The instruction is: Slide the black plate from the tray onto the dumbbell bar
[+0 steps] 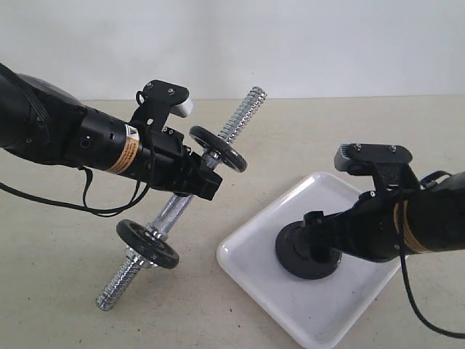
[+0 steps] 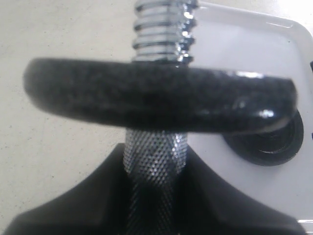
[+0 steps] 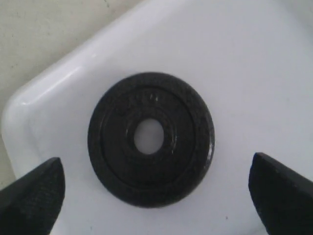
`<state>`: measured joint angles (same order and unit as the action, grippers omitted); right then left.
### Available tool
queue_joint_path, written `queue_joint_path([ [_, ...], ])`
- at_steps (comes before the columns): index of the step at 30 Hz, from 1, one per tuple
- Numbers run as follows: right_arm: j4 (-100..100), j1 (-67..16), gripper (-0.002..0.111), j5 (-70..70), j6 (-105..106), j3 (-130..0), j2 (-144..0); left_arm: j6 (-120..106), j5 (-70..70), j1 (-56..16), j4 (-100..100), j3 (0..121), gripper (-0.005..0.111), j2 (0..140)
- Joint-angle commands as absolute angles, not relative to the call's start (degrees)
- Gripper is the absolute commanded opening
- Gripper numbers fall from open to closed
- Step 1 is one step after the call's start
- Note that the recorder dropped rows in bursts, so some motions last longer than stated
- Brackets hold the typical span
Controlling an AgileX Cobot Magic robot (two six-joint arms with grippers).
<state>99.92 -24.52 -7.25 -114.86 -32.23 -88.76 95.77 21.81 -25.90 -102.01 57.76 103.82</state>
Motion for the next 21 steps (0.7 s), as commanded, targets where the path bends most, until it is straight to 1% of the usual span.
queue_joint_path([
  [1, 99.9, -24.6, 0.092, -3.9, -113.4, -34.3, -88.6, 97.0, 23.8, -25.8, -99.9, 59.6, 0.004, 100.4],
  [10, 99.9, -24.7, 0.092, -2.0, -107.8, -35.6, -88.6, 97.0, 23.6, -25.8, -99.9, 59.6, 0.004, 100.4],
  [18, 99.9, -32.8, 0.092, 2.4, -101.9, -40.9, -88.7, 97.0, 23.6, -25.8, -99.9, 59.6, 0.004, 100.4],
  [21, 99.9, -33.8, 0.092, 1.6, -102.5, -41.1, -89.9, 97.0, 23.6, -25.8, -99.9, 59.6, 0.004, 100.4],
])
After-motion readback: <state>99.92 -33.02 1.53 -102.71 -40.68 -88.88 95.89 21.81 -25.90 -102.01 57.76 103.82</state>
